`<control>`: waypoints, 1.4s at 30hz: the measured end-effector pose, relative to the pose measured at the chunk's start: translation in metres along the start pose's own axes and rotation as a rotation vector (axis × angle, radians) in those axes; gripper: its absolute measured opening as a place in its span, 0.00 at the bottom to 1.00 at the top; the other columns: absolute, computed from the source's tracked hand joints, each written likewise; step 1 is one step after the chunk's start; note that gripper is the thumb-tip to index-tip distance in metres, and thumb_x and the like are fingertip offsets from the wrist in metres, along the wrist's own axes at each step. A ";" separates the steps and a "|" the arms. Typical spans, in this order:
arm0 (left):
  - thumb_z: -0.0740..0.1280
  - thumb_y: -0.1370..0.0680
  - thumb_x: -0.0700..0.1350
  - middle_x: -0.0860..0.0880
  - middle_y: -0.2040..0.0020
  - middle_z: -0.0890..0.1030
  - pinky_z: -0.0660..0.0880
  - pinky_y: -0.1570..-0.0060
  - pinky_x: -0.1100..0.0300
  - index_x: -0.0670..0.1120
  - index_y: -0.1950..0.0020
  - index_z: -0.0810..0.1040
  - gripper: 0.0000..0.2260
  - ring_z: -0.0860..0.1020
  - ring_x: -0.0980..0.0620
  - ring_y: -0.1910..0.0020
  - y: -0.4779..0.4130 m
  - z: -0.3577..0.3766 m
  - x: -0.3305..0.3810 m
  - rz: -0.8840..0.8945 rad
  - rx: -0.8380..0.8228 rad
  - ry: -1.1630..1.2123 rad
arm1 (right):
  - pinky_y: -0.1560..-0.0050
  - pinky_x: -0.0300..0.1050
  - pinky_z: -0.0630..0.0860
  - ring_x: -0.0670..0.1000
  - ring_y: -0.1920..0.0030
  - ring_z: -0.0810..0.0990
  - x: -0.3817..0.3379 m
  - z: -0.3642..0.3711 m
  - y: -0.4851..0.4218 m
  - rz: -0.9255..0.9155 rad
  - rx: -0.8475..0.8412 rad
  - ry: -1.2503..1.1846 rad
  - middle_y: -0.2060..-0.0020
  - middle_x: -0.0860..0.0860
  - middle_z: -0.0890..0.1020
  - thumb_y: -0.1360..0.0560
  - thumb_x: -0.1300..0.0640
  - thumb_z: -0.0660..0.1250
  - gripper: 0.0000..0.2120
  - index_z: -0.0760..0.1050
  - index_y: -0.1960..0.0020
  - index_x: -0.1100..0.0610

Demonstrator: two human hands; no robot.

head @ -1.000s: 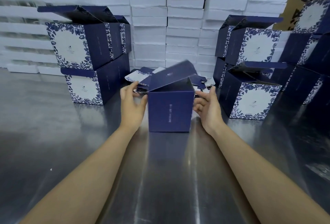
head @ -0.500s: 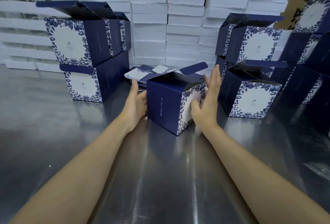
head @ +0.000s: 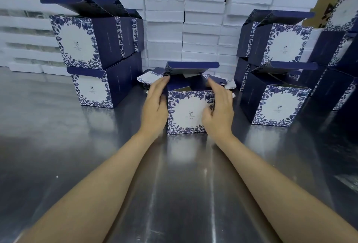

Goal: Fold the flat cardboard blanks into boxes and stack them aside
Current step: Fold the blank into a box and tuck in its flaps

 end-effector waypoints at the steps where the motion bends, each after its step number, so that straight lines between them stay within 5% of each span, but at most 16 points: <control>1: 0.53 0.19 0.36 0.54 0.31 0.71 0.60 0.30 0.67 0.50 0.30 0.70 0.19 0.66 0.64 0.32 -0.001 0.000 -0.003 -0.035 0.003 0.015 | 0.45 0.33 0.67 0.44 0.42 0.67 0.001 -0.001 0.000 0.014 0.022 -0.036 0.40 0.46 0.73 0.36 0.70 0.56 0.35 0.67 0.29 0.57; 3: 0.52 0.17 0.52 0.57 0.32 0.71 0.61 0.30 0.64 0.53 0.29 0.67 0.18 0.67 0.64 0.32 -0.002 0.000 -0.007 -0.103 -0.016 0.089 | 0.46 0.34 0.68 0.44 0.45 0.69 0.005 -0.002 0.000 0.059 0.058 -0.129 0.41 0.45 0.69 0.35 0.70 0.57 0.33 0.66 0.30 0.58; 6: 0.51 0.26 0.73 0.58 0.33 0.71 0.60 0.38 0.75 0.60 0.24 0.51 0.33 0.67 0.65 0.33 -0.001 0.000 -0.002 -0.122 -0.039 0.165 | 0.58 0.37 0.68 0.40 0.59 0.70 0.022 0.000 0.001 0.232 0.053 -0.271 0.52 0.40 0.71 0.31 0.66 0.54 0.33 0.61 0.27 0.50; 9: 0.47 0.32 0.79 0.54 0.35 0.66 0.61 0.37 0.67 0.62 0.23 0.49 0.41 0.65 0.59 0.32 -0.003 0.002 0.004 -0.057 -0.126 0.038 | 0.68 0.33 0.60 0.41 0.70 0.63 0.024 0.003 -0.002 0.211 -0.011 -0.353 0.70 0.39 0.64 0.28 0.66 0.51 0.34 0.54 0.24 0.49; 12: 0.55 0.30 0.76 0.58 0.37 0.64 0.66 0.36 0.60 0.61 0.25 0.57 0.36 0.65 0.58 0.33 -0.004 0.001 0.003 -0.023 -0.155 0.007 | 0.68 0.33 0.59 0.41 0.71 0.61 0.030 0.005 -0.003 0.264 -0.055 -0.438 0.73 0.39 0.65 0.26 0.64 0.51 0.29 0.59 0.27 0.47; 15: 0.65 0.27 0.62 0.62 0.40 0.66 0.72 0.39 0.47 0.55 0.34 0.68 0.25 0.69 0.53 0.36 -0.005 -0.003 0.003 -0.003 -0.095 0.039 | 0.64 0.37 0.65 0.41 0.66 0.67 0.029 -0.003 -0.009 0.295 0.010 -0.424 0.61 0.41 0.72 0.26 0.63 0.53 0.29 0.61 0.28 0.44; 17: 0.66 0.28 0.60 0.63 0.41 0.65 0.71 0.38 0.52 0.54 0.38 0.69 0.21 0.68 0.53 0.37 -0.003 -0.003 0.001 0.018 -0.069 0.015 | 0.54 0.39 0.71 0.41 0.54 0.73 0.017 -0.012 -0.016 0.190 0.055 -0.332 0.48 0.44 0.74 0.29 0.66 0.53 0.31 0.66 0.29 0.47; 19: 0.66 0.28 0.62 0.62 0.39 0.61 0.64 0.35 0.68 0.52 0.40 0.70 0.22 0.62 0.60 0.34 0.000 -0.008 0.004 0.071 0.015 -0.061 | 0.42 0.44 0.71 0.51 0.43 0.75 0.001 -0.017 -0.020 0.020 0.043 -0.236 0.43 0.52 0.77 0.30 0.69 0.54 0.23 0.78 0.39 0.59; 21: 0.68 0.28 0.62 0.54 0.34 0.58 0.57 0.36 0.75 0.44 0.41 0.71 0.26 0.58 0.65 0.32 0.002 -0.012 0.011 0.146 0.078 -0.123 | 0.39 0.47 0.70 0.58 0.43 0.76 -0.009 -0.015 -0.017 -0.081 0.006 -0.213 0.47 0.58 0.80 0.28 0.68 0.54 0.18 0.80 0.48 0.66; 24: 0.69 0.29 0.57 0.51 0.30 0.65 0.61 0.33 0.67 0.46 0.39 0.69 0.24 0.62 0.58 0.28 0.003 -0.005 0.015 0.221 -0.052 -0.096 | 0.47 0.50 0.72 0.58 0.50 0.77 -0.015 -0.015 -0.018 -0.050 0.020 -0.244 0.54 0.57 0.80 0.23 0.61 0.52 0.18 0.80 0.51 0.66; 28: 0.65 0.29 0.55 0.55 0.41 0.75 0.69 0.38 0.61 0.52 0.43 0.72 0.16 0.72 0.57 0.38 -0.003 -0.004 0.014 0.081 -0.067 -0.038 | 0.50 0.43 0.68 0.53 0.54 0.72 -0.018 -0.013 -0.029 0.014 -0.027 -0.168 0.61 0.46 0.73 0.21 0.53 0.56 0.19 0.84 0.52 0.60; 34: 0.60 0.26 0.50 0.49 0.46 0.74 0.70 0.42 0.58 0.40 0.46 0.75 0.16 0.73 0.55 0.41 -0.002 0.005 0.029 0.134 -0.092 0.013 | 0.49 0.49 0.72 0.49 0.57 0.73 -0.006 -0.003 -0.050 0.264 -0.185 -0.477 0.67 0.50 0.75 0.27 0.62 0.59 0.19 0.79 0.72 0.48; 37: 0.59 0.24 0.49 0.46 0.44 0.75 0.70 0.43 0.60 0.38 0.46 0.75 0.16 0.72 0.54 0.38 0.000 0.008 0.032 0.141 -0.102 0.055 | 0.49 0.39 0.72 0.50 0.57 0.77 0.000 0.002 -0.045 0.319 -0.241 -0.591 0.66 0.53 0.80 0.28 0.62 0.57 0.16 0.78 0.70 0.57; 40: 0.57 0.22 0.47 0.44 0.40 0.77 0.67 0.42 0.70 0.38 0.43 0.75 0.15 0.70 0.50 0.32 0.004 0.009 0.032 0.161 -0.126 0.112 | 0.52 0.36 0.73 0.46 0.61 0.79 0.004 -0.001 -0.052 0.329 -0.306 -0.605 0.69 0.47 0.82 0.27 0.60 0.60 0.15 0.79 0.69 0.57; 42: 0.57 0.19 0.45 0.44 0.39 0.77 0.66 0.39 0.69 0.38 0.40 0.74 0.14 0.68 0.48 0.29 0.005 0.009 0.029 0.168 -0.131 0.130 | 0.48 0.36 0.72 0.44 0.54 0.78 0.006 -0.001 -0.054 0.311 -0.356 -0.528 0.61 0.45 0.83 0.27 0.62 0.63 0.10 0.82 0.61 0.54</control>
Point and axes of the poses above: each hand's wrist, its own y-axis away from the middle knuckle, its own z-axis out of the palm, x = y × z, the point moved 9 cm from there along -y, towards the middle knuckle
